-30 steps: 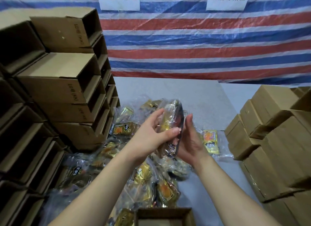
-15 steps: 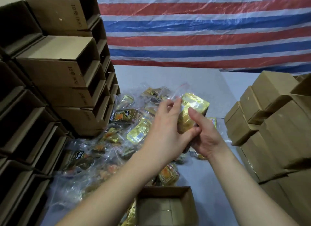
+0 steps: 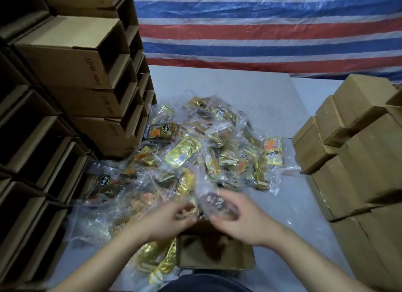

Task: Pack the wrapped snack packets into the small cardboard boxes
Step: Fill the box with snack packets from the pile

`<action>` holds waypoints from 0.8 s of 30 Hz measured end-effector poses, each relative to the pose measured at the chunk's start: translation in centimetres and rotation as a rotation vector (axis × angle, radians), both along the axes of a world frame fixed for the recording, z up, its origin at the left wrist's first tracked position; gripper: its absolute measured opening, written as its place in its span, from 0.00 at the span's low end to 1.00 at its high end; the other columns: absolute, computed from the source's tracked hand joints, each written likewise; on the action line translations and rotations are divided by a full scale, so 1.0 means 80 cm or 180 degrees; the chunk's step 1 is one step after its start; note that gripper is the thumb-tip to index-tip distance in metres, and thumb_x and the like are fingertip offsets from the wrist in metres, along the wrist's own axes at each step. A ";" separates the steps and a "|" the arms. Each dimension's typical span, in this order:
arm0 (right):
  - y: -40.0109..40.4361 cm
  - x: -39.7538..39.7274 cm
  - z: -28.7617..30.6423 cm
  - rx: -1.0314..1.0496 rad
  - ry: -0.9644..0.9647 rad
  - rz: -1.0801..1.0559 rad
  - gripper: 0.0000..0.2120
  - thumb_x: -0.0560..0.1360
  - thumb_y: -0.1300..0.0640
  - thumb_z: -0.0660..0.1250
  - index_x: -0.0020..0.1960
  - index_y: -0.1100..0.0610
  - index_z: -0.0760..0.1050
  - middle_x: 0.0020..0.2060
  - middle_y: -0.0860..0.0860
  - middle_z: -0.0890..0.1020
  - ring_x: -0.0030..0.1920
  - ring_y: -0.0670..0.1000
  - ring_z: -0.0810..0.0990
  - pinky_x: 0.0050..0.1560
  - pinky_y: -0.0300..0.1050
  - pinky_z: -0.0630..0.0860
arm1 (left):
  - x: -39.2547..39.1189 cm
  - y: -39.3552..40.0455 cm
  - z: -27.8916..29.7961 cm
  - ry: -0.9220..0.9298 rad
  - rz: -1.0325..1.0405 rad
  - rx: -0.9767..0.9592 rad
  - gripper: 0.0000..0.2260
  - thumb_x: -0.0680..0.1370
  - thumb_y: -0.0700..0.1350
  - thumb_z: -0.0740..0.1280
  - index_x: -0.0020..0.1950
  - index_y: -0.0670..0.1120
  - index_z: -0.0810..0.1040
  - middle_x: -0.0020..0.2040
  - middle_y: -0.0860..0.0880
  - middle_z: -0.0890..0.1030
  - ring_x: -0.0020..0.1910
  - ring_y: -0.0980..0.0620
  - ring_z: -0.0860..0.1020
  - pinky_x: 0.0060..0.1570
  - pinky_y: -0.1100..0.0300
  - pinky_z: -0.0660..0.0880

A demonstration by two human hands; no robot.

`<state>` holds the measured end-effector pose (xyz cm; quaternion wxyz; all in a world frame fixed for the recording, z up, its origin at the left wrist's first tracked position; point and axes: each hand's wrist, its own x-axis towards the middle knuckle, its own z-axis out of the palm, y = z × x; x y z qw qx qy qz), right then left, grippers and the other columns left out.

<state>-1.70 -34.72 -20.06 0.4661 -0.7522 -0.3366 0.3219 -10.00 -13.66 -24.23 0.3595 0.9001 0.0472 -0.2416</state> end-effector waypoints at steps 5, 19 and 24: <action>0.007 -0.021 -0.055 -0.1067 -0.0967 0.1141 0.16 0.74 0.47 0.66 0.61 0.41 0.72 0.51 0.45 0.82 0.50 0.47 0.80 0.52 0.46 0.77 | -0.021 -0.003 -0.052 0.0262 0.0652 -0.0532 0.06 0.81 0.47 0.65 0.49 0.56 0.81 0.48 0.57 0.82 0.49 0.57 0.80 0.54 0.63 0.76; 0.058 -0.019 -0.159 -0.2805 -0.1319 0.2106 0.25 0.80 0.49 0.66 0.71 0.60 0.65 0.61 0.60 0.77 0.59 0.62 0.78 0.56 0.55 0.75 | -0.019 -0.010 -0.091 -0.0033 0.1473 -0.0931 0.10 0.83 0.47 0.62 0.52 0.52 0.84 0.45 0.49 0.85 0.48 0.52 0.82 0.52 0.58 0.75; 0.041 -0.005 -0.151 -0.2631 -0.0293 0.1779 0.23 0.75 0.48 0.70 0.67 0.54 0.71 0.58 0.54 0.80 0.54 0.56 0.79 0.55 0.49 0.76 | -0.024 -0.008 -0.092 -0.0128 0.1454 -0.0947 0.09 0.83 0.49 0.62 0.50 0.55 0.83 0.43 0.56 0.85 0.44 0.62 0.81 0.43 0.70 0.72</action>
